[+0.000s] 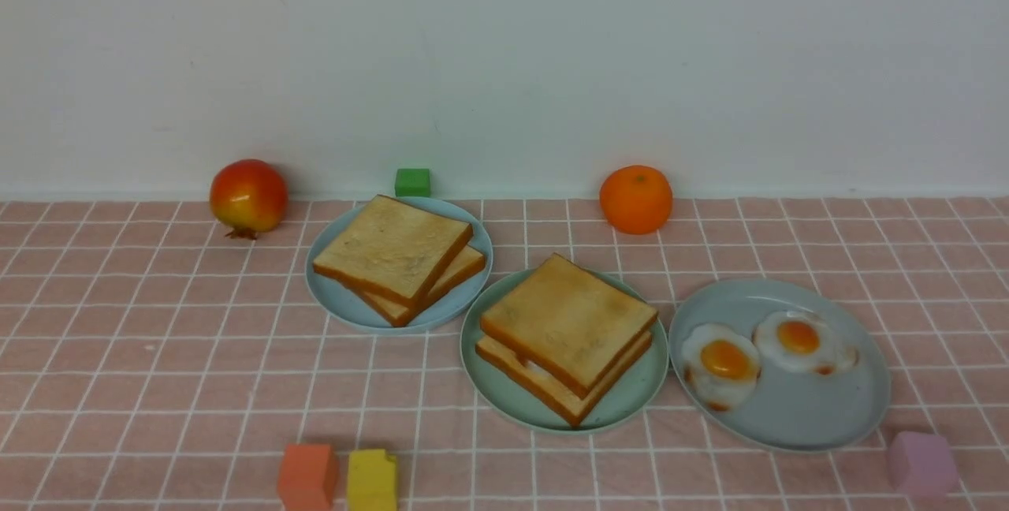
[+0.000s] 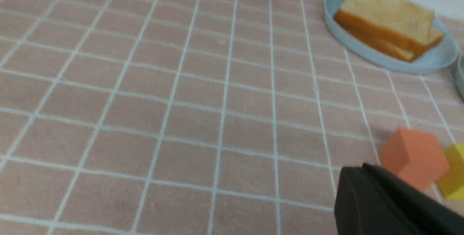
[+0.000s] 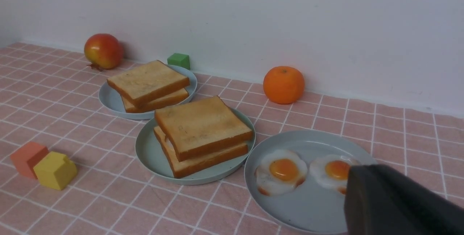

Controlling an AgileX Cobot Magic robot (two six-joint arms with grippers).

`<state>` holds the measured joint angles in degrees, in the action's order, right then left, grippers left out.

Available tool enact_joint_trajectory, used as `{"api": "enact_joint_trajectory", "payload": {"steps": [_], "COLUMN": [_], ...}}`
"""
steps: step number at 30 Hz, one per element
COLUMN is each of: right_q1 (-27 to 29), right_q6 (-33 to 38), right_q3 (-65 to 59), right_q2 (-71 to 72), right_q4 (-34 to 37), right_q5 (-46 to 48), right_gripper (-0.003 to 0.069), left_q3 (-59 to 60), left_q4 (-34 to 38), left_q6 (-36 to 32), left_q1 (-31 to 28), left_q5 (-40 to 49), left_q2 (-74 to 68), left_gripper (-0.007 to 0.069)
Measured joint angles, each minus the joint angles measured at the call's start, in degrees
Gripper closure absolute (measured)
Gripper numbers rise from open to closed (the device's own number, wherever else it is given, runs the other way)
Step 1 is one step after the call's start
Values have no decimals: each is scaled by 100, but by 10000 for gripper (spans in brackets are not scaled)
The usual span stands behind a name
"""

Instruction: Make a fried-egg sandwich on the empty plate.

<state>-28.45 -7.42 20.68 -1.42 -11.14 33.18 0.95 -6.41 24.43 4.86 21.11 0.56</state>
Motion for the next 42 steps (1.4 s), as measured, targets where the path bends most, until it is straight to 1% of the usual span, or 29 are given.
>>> {"api": "enact_joint_trajectory", "payload": {"steps": [22, 27, 28, 29, 30, 31, 32, 35, 37, 39, 42], "right_q1": [56, 837, 1219, 1406, 1452, 1878, 1916, 2445, 2548, 2729, 2861], "right_q6": [0, 0, 0, 0, 0, 0, 0, 0, 0, 0, 0], "right_q3": [-4, -4, -6, -6, -6, -56, -68, -582, -802, -1351, -2001], "right_q2": [0, 0, 0, 0, 0, 0, 0, 102, 157, 208, 215], "right_q4": [0, 12, 18, 18, 18, -38, -44, -32, 23, 131, 174], "right_q5": [0, 0, 0, 0, 0, -22, -30, -397, -528, -818, -926], "right_gripper": [617, 612, 610, 609, 608, 604, 603, 595, 594, 589, 584], "left_q3": [0, 0, 0, 0, 0, 0, 0, 0, 0, 0, 0], "left_q4": [-7, -7, -11, -11, -11, -11, -11, -11, -11, -18, -20], "left_q6": [7, 7, 7, 7, 7, 10, 10, 10, 10, 10, 10], "left_q1": [0, 0, 0, 0, 0, 0, 0, 0, 0, 0, 0], "left_q5": [0, 0, 0, 0, 0, 0, 0, 5, 5, 5, 5], "left_q2": [0, 0, 0, 0, 0, 0, 0, 0, 0, 0, 0], "left_gripper": [611, 604, 603, 602, 602, 601, 601, 601, 601, 601, 597]}}
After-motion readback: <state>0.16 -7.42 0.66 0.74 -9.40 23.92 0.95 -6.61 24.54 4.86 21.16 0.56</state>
